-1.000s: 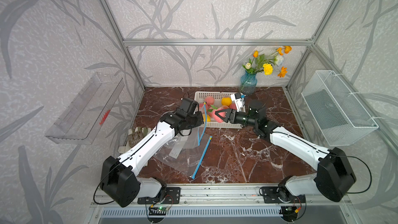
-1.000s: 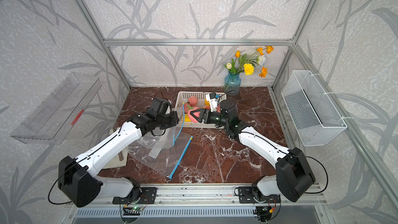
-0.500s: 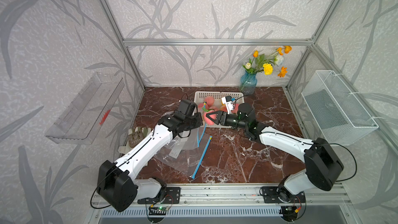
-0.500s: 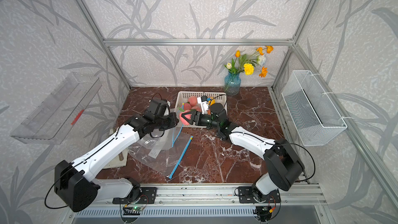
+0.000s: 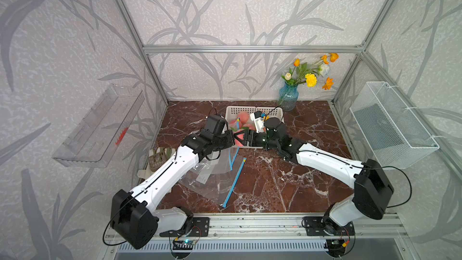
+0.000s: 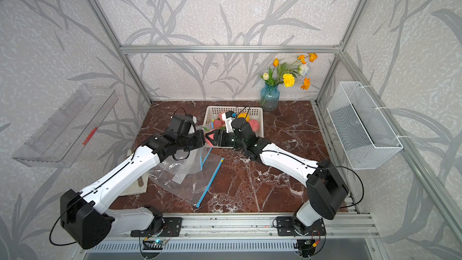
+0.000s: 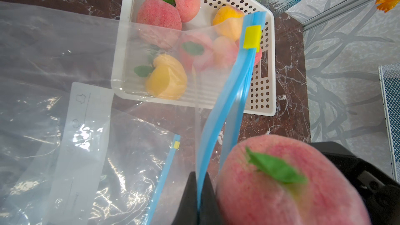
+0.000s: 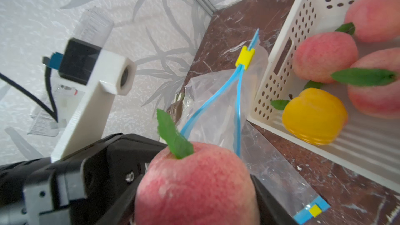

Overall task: Place the peach in a zip-top bag and seal the zipper
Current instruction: Place the peach in the zipper food storage bag.

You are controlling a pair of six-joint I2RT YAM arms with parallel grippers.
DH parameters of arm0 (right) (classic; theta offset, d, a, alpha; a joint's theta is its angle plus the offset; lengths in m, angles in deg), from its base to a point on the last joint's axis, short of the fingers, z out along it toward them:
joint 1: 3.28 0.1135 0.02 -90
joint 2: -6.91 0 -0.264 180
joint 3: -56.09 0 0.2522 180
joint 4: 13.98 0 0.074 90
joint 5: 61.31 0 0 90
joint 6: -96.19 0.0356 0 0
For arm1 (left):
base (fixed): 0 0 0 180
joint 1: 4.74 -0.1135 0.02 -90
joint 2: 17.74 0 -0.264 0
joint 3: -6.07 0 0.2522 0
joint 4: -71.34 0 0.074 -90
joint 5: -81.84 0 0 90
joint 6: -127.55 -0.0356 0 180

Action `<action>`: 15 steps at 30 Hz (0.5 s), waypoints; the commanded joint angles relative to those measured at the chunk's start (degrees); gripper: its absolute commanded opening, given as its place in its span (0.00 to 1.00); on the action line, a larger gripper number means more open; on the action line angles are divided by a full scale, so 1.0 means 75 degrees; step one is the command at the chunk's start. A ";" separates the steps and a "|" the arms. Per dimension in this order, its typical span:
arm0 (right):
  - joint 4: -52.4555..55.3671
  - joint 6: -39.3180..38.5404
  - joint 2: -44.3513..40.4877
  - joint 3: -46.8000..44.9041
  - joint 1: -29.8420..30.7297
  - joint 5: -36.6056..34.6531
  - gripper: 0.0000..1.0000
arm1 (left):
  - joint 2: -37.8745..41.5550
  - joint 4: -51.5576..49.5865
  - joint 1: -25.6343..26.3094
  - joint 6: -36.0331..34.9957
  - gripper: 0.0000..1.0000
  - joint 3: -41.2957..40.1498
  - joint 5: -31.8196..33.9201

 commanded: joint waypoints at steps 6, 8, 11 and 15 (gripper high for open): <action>0.1767 -0.0561 -0.0038 0.0425 0.0083 -0.0832 0.59 | 0.0253 -0.0254 -0.0040 -0.0376 0.00 0.0389 0.0132; 0.1922 -0.0642 0.0073 0.0541 0.0083 -0.0726 0.59 | 0.0212 -0.0304 -0.0045 -0.0377 0.00 0.0419 0.0121; 0.1965 -0.0813 0.0184 0.0663 0.0115 -0.0494 0.59 | 0.0200 -0.0227 -0.0039 -0.0263 0.00 0.0415 0.0019; 0.1706 -0.1306 0.0173 0.0650 0.0177 0.0031 0.59 | 0.0192 -0.0085 -0.0045 -0.0148 0.00 0.0383 -0.0078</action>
